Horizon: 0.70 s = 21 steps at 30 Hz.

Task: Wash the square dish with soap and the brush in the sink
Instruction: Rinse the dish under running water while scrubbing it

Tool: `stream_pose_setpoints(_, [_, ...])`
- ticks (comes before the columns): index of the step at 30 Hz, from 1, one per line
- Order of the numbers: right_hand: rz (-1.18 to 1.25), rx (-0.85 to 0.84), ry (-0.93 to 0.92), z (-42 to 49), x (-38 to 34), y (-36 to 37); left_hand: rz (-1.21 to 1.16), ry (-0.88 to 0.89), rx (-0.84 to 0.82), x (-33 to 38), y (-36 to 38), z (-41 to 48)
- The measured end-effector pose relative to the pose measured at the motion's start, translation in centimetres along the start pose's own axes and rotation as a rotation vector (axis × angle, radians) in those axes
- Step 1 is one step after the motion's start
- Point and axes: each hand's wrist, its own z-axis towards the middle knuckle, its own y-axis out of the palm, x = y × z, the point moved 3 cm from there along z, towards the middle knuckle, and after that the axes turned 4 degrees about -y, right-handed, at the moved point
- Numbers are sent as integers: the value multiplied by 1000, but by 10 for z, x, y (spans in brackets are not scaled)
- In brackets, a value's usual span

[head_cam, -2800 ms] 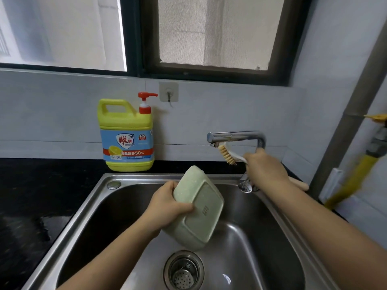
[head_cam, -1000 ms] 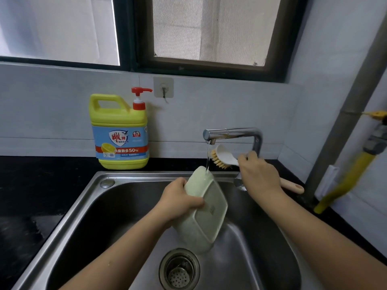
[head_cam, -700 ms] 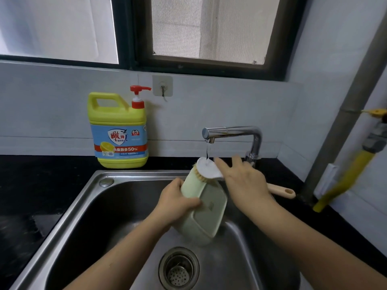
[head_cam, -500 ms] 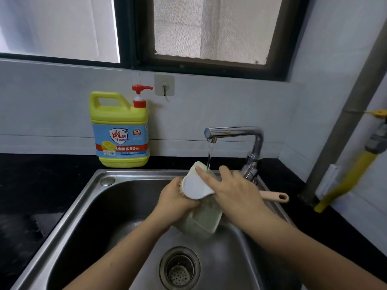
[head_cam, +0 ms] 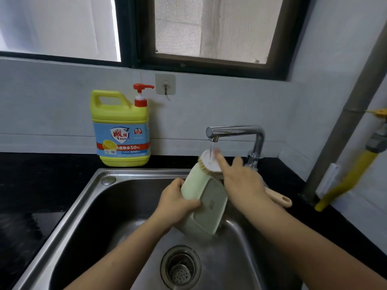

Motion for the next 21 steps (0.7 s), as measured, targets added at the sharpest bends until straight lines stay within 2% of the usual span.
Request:
stream_pose_setpoints(2, [28,76,3,-1,3,3,-5,6,8,1,0,0])
stream_pose_setpoints(8, [-17,166,-418,-30,-29,15,-61,30,28,-1,0,1])
stream_pose_setpoints(10, [-2,121,-405,-27,-29,-2,-5,45,24,-2,0,1])
stream_pose_setpoints(14, [-19,-8,-248,-10,-16,-20,99,49,20,-1,2,1])
stream_pose_setpoints(18, [-32,113,-376,-29,-41,-10,10,85,24,0,2,0])
stream_pose_setpoints(21, [-5,33,-295,-16,-31,-16,81,75,-8,-1,2,0])
